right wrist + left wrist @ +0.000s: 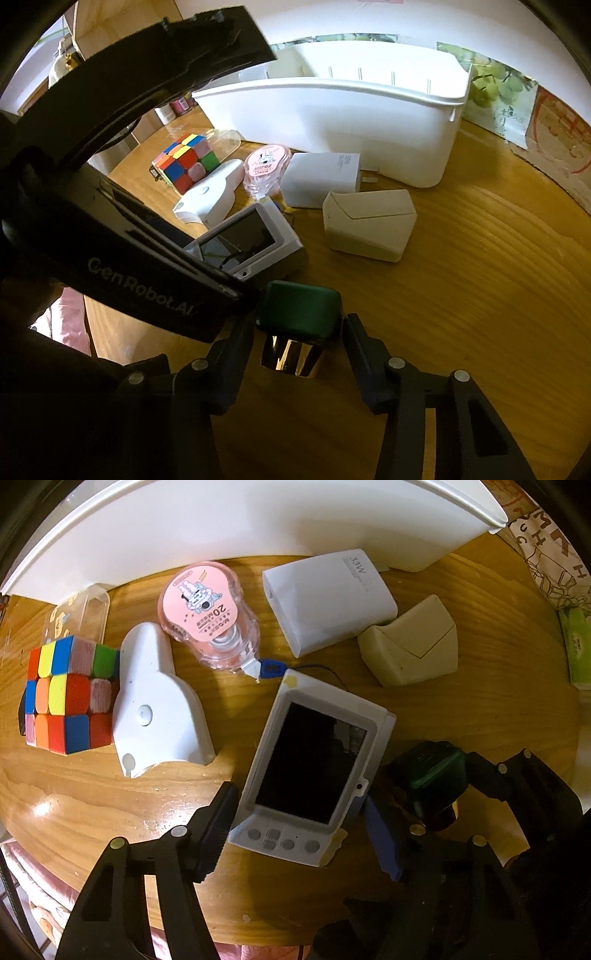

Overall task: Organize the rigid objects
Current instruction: 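Grasp the white handheld device with the left gripper while the right holds the bottle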

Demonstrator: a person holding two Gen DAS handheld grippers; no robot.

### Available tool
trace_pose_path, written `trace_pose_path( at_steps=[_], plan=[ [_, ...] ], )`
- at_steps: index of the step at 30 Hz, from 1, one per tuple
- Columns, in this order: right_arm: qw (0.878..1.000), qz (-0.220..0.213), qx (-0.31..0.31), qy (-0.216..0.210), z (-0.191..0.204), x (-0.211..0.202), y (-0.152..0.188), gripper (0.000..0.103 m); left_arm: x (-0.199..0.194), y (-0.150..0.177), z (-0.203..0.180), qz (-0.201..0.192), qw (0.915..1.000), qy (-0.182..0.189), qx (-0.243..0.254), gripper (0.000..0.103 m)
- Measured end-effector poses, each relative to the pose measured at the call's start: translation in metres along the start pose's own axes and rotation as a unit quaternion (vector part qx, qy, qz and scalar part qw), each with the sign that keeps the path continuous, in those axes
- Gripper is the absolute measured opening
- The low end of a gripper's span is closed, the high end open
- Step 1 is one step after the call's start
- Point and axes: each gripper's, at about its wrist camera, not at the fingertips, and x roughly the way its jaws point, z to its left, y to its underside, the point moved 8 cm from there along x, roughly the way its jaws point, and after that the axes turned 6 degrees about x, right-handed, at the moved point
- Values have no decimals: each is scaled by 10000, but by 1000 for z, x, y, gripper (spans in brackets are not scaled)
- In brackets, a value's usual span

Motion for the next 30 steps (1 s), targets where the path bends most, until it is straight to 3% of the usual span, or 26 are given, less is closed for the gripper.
trace_pose_path(
  at_steps=[11, 30],
  plan=[
    [10000, 65, -18, -65, -2, -1, -2, 44, 1, -18, -12, 118, 9999, -33, -71, 68],
    [9993, 267, -202, -182, 15, -6, 2, 44, -18, 10, 21, 99, 9985, -48, -530, 65]
  ],
)
